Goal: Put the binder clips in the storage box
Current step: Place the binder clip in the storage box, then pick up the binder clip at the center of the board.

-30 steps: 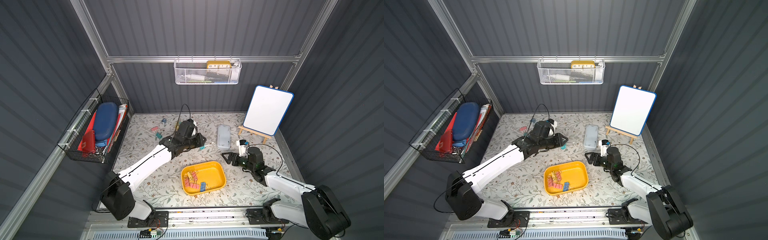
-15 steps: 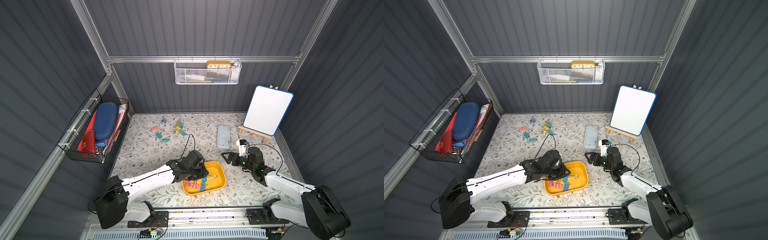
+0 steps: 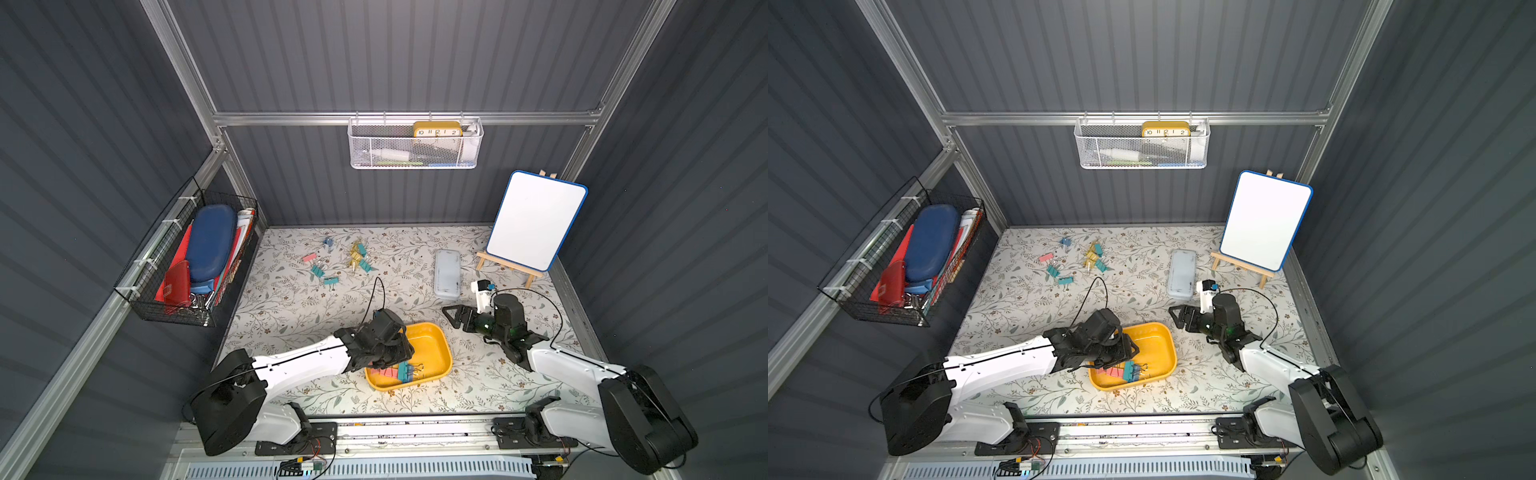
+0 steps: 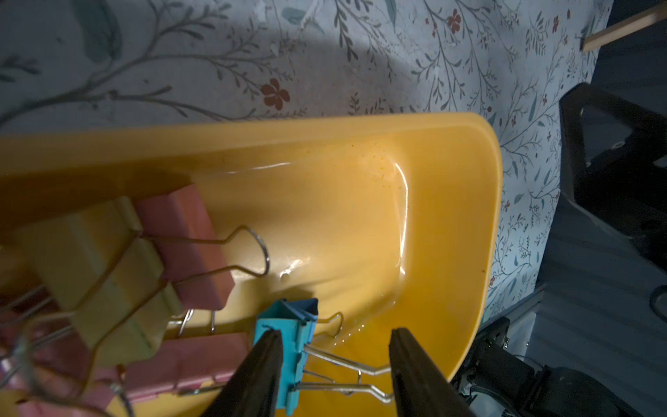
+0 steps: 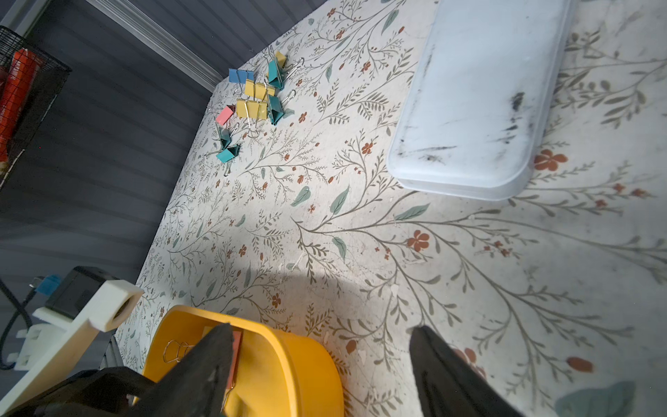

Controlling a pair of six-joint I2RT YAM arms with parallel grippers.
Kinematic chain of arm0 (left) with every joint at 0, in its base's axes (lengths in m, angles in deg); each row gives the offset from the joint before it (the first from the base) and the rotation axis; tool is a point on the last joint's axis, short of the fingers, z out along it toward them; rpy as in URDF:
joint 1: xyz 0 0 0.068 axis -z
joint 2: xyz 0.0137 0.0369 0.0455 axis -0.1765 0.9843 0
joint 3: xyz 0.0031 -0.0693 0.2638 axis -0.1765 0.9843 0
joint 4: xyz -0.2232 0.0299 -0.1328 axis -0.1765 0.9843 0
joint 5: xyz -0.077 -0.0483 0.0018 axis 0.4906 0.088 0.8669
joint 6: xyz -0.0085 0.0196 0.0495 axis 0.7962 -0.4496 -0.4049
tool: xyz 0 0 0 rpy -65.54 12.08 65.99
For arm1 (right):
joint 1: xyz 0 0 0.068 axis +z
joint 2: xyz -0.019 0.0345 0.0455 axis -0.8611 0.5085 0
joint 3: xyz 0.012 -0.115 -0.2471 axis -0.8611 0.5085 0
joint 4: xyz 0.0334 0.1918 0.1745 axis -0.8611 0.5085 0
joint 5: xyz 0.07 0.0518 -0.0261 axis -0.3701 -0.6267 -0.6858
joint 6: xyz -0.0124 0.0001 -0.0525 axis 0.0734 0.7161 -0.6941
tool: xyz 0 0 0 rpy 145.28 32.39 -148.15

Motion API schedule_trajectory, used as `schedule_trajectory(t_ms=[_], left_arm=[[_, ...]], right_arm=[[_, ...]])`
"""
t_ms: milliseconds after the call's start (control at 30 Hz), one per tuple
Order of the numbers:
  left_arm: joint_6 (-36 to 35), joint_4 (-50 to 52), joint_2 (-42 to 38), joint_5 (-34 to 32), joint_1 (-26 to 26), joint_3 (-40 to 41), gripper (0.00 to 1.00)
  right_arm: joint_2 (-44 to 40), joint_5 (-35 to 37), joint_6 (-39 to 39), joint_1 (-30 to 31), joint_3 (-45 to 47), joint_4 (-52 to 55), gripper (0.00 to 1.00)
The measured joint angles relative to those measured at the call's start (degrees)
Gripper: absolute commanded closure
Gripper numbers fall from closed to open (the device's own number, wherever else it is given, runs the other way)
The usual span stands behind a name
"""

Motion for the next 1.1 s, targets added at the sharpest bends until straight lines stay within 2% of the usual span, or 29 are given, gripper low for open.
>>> schedule_trajectory(t_ms=[133, 267, 333, 467, 600, 667, 733, 833, 967, 1100], left_arm=[[-5.1, 6.9, 0.3, -4.1, -5.6, -9.6, 0.49], [-13.1, 8.5, 0.3, -10.6, -16.3, -20.3, 0.48], [-16.9, 7.1, 0.2, -12.6, -22.0, -22.9, 0.47], [-23.6, 0.1, 0.3, -12.0, -37.2, -22.0, 0.42], [-25.1, -11.7, 1.5, -6.7, -53.9, -16.7, 0.30], [-27.0, -17.4, 4.0, -2.9, -59.4, -14.3, 0.25], [-27.4, -21.3, 7.6, 0.7, -60.1, -13.4, 0.19], [-26.2, -28.3, 13.1, 2.2, -62.9, -10.4, 0.07], [-25.7, -33.3, 15.6, 0.9, -64.6, -3.7, 0.01], [-26.0, -37.0, 16.8, 1.4, -64.6, -2.1, 0.01]], right_arm=[[-1.0, -0.6, -0.2, 0.0, 0.3, 0.0, 0.18], [-3.1, -2.4, -0.1, 0.1, 0.6, -1.1, 0.21], [-3.5, -2.9, 0.7, 0.8, 0.4, -1.7, 0.23], [-2.2, -1.7, 1.2, 8.2, -5.9, 3.7, 0.25], [5.4, 0.0, 2.2, 16.3, -19.2, 7.7, 0.32], [10.0, 0.9, 5.2, 18.3, -23.9, 6.9, 0.33], [15.0, 2.6, 9.5, 19.7, -27.0, 5.2, 0.33], [24.7, 7.0, 18.2, 21.7, -33.5, 5.3, 0.35], [38.3, 9.9, 29.0, 24.2, -45.7, 6.8, 0.36], [47.7, 11.4, 36.1, 26.4, -54.1, 6.8, 0.35]])
